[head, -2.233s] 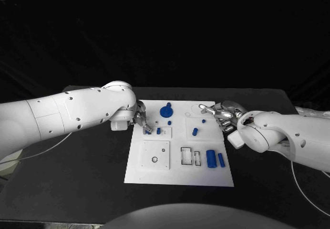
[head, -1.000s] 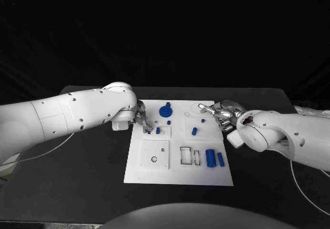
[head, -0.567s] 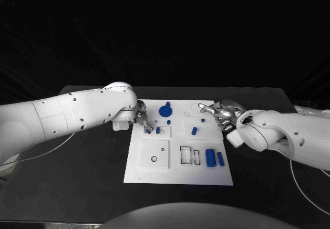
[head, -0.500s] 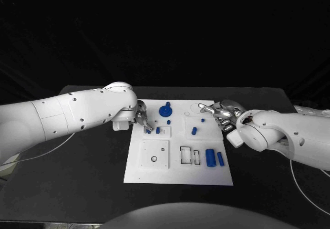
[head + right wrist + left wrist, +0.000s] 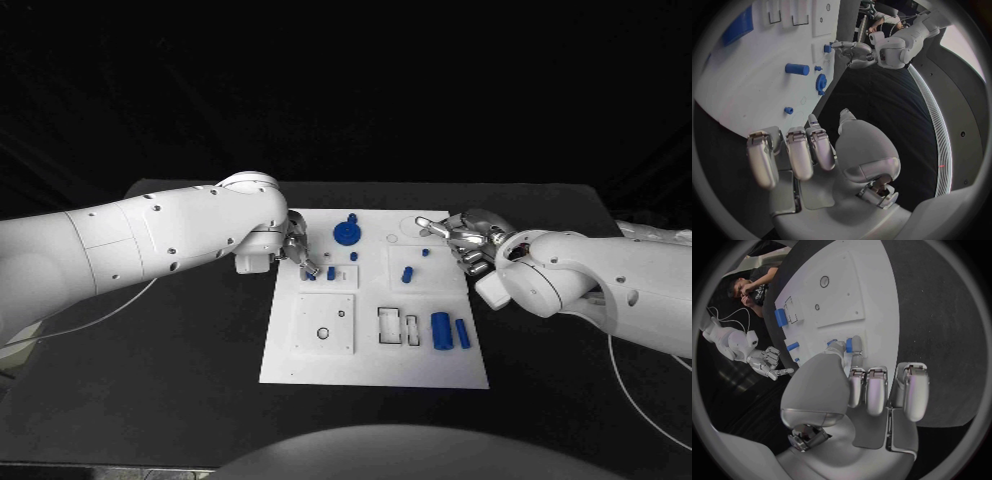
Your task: Assemble the parts on the task board
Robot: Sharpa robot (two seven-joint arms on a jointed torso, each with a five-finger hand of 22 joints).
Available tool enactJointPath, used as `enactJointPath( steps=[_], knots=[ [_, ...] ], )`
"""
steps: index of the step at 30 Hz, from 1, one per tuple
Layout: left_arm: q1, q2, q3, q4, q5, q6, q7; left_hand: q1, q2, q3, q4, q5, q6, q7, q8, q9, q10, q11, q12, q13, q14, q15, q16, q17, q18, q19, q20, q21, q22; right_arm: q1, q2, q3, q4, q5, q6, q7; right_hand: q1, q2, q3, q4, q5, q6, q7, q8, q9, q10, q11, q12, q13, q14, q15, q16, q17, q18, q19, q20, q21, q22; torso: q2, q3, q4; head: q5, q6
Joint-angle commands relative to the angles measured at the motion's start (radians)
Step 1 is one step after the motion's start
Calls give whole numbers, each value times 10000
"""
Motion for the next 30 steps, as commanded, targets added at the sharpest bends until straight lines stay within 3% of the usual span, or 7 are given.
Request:
enactJointPath(
  steps=[1,9,15,20,22,25,30],
  knots=[
    [-4,7,-2,-7,61,261,-55,36,94,48,-8,-34,47,-24,60,18,1072,-61,24,2634,1039,-31,26,2633,-75,1052,-44,24,2634,-5,6,0,8,-34,65,42,34,109,-96,18,76,58,409,79,18,1048,97,-10,2625,1060,57,41,2633,-67,1030,58,45,2629,4,-3,1,6,-10],
    [-4,12,-2,-40,78,237,-18,-211,47,-14,29,-207,-10,19,26,45,1072,-21,24,2634,1039,-23,26,2633,-75,1052,-40,24,2634,-5,8,0,9,-34,66,46,35,110,-98,18,76,58,409,80,18,1048,97,-10,2625,1060,57,41,2633,-67,1030,58,45,2629,0,-4,-6,18,-15],
    [-4,40,-2,-83,199,356,-51,-1629,120,-500,25,-1236,-252,186,-187,-33,1072,146,24,2634,1039,7,26,2633,-75,1052,-26,24,2634,-5,14,0,7,-34,62,49,35,110,-98,18,76,58,409,80,18,1048,97,-10,2625,1060,57,41,2633,-67,1030,58,45,2629,-3,1,-1,5,3],
    [-6,66,-2,-145,301,401,-71,-2642,197,-1017,38,-2806,-358,250,-270,-76,1072,196,24,2634,1039,68,26,2633,-75,1052,18,24,2634,-5,17,0,10,-34,60,51,35,110,-98,18,76,58,409,80,18,1048,97,-10,2625,1060,57,41,2633,-67,1030,58,45,2629,7,2,-4,4,11],
    [-6,75,-2,-166,328,406,-69,-2754,243,-1126,40,-3170,-395,269,-277,-69,1072,211,24,2634,1039,81,26,2633,-75,1052,34,24,2634,-5,18,0,13,-34,62,51,35,110,-98,18,76,58,409,80,18,1048,97,-10,2625,1060,57,41,2633,-67,1030,58,45,2629,3,2,-9,10,0],
    [-7,85,-2,-180,359,403,-61,-2831,290,-1232,42,-3440,-424,285,-274,-56,1072,228,24,2634,1039,95,26,2633,-75,1052,50,24,2634,-5,13,0,18,-33,55,51,35,110,-98,18,76,58,409,80,18,1048,97,-10,2625,1060,57,41,2633,-67,1030,58,45,2629,8,-1,-2,-6,13],
    [-8,101,-2,-196,385,417,-92,-2855,321,-1272,41,-3530,-438,292,-271,-50,1072,233,24,2634,1039,101,26,2633,-75,1052,57,24,2634,-5,11,0,20,-33,57,47,35,110,-98,18,76,58,409,80,18,1048,97,-10,2625,1060,57,41,2633,-67,1030,58,45,2629,3,2,2,-10,7]
  ],
)
